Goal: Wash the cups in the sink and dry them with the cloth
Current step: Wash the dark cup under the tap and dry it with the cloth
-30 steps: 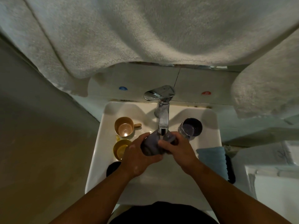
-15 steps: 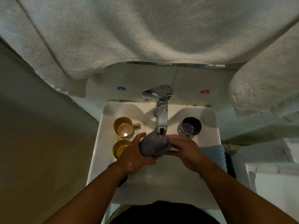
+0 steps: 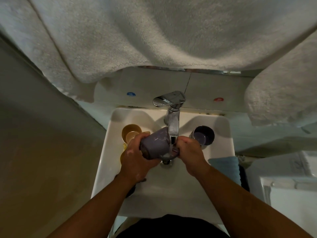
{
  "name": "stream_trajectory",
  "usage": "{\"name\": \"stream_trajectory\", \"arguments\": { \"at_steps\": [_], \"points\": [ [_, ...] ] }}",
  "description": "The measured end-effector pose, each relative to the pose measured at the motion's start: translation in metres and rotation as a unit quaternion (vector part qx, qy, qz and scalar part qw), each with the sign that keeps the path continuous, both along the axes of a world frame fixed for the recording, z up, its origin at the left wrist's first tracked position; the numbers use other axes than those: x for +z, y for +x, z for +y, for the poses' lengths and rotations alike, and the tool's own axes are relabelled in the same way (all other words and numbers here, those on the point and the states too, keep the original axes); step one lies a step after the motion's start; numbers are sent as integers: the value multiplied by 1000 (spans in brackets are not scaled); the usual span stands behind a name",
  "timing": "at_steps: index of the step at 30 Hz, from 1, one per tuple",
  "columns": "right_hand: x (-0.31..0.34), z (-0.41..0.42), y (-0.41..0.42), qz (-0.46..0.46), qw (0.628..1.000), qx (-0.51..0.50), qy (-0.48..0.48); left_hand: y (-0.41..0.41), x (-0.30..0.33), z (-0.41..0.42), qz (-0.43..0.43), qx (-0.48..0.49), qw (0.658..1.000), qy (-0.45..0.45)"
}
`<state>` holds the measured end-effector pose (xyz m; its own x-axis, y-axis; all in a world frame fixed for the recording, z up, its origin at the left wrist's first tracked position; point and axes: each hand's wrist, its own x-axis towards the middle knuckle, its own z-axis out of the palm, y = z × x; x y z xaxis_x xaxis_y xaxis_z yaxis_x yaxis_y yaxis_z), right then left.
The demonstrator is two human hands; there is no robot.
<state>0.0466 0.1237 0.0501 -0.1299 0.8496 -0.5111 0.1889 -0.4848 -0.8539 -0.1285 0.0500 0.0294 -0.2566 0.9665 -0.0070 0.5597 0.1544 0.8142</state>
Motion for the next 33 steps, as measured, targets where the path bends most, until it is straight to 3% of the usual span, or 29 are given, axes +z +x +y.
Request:
{"name": "stream_trajectory", "arguments": {
  "at_steps": [4,11,15,17,20,23,28,33],
  "points": [
    [-2,-2,-2,-39,998,17,53,1,6,-2,-16,15,1000,6],
    [-3,-7,3,9,999,24,35,4,4,-2,-7,12,1000,11],
    [-9,-4,5,24,999,-33,-24,3,2,-3,-11,-5,1000,-8],
    [-9,-2,7,6,1000,0,-10,1,1,-3,-8,0,1000,-19],
    [-2,-1,15,82,994,70,-34,-8,6,-5,-62,7,995,-72],
    [1,1,23,125,984,118,-44,-18,2,-7,-71,-46,993,-79],
    [-1,2,28,8,981,178,71,-26,1,-5,-86,-83,985,-123],
    [-1,-1,27,1,986,162,51,-25,-1,4,-108,-93,982,-124]
  ]
}}
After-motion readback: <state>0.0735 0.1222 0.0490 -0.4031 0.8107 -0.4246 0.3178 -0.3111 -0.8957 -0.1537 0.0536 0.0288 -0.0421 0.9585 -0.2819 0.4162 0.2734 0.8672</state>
